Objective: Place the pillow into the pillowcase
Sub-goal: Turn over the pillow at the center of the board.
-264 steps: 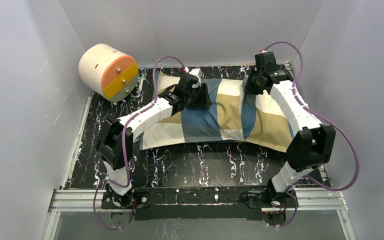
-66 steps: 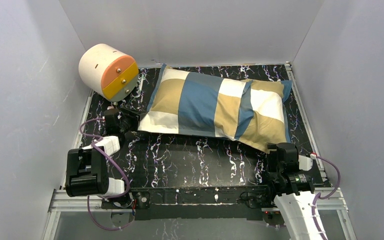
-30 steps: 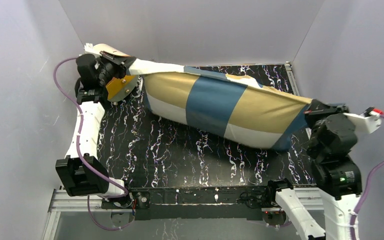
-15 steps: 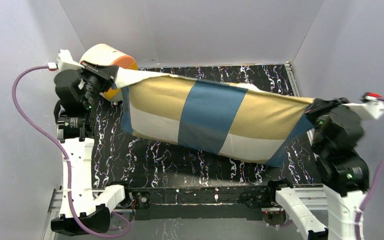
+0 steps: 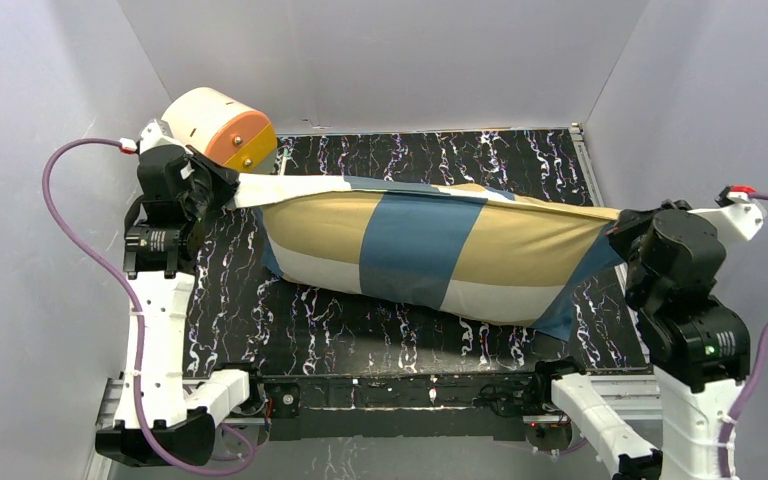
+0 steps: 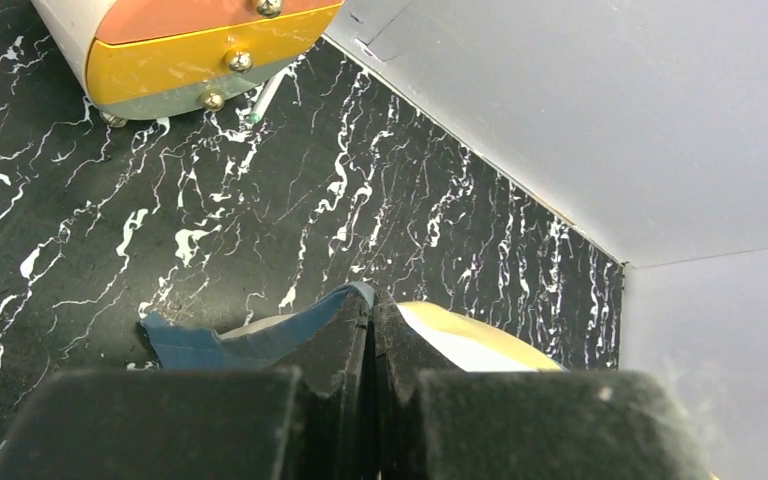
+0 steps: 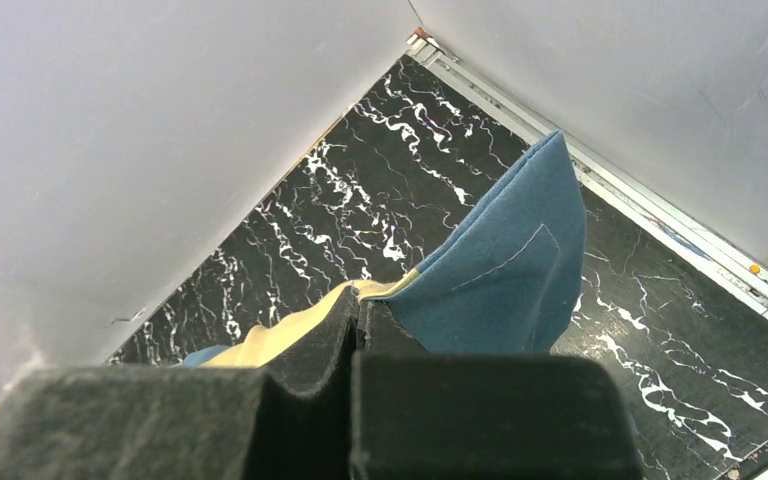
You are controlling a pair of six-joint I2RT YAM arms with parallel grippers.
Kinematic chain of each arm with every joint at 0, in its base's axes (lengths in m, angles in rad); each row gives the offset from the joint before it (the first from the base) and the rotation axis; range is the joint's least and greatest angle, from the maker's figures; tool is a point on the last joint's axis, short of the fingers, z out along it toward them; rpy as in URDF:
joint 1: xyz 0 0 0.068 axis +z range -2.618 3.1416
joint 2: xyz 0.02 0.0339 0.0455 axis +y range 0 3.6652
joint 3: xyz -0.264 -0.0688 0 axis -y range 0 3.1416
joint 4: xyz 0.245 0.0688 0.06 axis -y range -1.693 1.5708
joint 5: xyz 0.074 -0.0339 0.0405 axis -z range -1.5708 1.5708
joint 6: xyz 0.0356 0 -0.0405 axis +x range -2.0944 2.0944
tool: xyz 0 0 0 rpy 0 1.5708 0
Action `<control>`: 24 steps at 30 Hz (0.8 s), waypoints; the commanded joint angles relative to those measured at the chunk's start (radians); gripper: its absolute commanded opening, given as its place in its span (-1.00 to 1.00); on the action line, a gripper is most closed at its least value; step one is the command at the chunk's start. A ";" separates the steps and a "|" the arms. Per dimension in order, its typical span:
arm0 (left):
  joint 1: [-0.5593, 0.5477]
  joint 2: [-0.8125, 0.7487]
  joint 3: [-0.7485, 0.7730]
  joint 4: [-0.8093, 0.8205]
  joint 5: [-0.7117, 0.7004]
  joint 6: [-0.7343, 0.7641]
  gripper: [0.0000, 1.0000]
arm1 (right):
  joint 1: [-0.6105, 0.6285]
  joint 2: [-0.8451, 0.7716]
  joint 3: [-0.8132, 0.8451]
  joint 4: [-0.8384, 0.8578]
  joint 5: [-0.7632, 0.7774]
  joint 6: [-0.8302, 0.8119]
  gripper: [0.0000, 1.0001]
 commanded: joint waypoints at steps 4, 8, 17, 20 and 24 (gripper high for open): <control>0.028 -0.084 0.105 0.005 -0.414 -0.004 -1.00 | -0.031 -0.079 0.145 -0.011 0.243 -0.053 -0.97; 0.019 -0.148 0.127 -0.015 -0.475 -0.004 -1.00 | -0.030 -0.098 0.175 0.001 0.198 -0.088 -0.97; -0.005 -0.186 -0.023 0.099 -0.377 0.030 -1.00 | -0.024 -0.081 -0.056 0.358 0.100 -0.307 -0.97; -0.005 -0.181 -0.176 0.163 -0.344 -0.006 -1.00 | -0.023 -0.036 -0.183 0.442 0.036 -0.334 -0.97; -0.005 -0.122 -0.340 0.312 -0.282 -0.034 -1.00 | -0.024 0.066 -0.314 0.612 0.019 -0.414 -0.97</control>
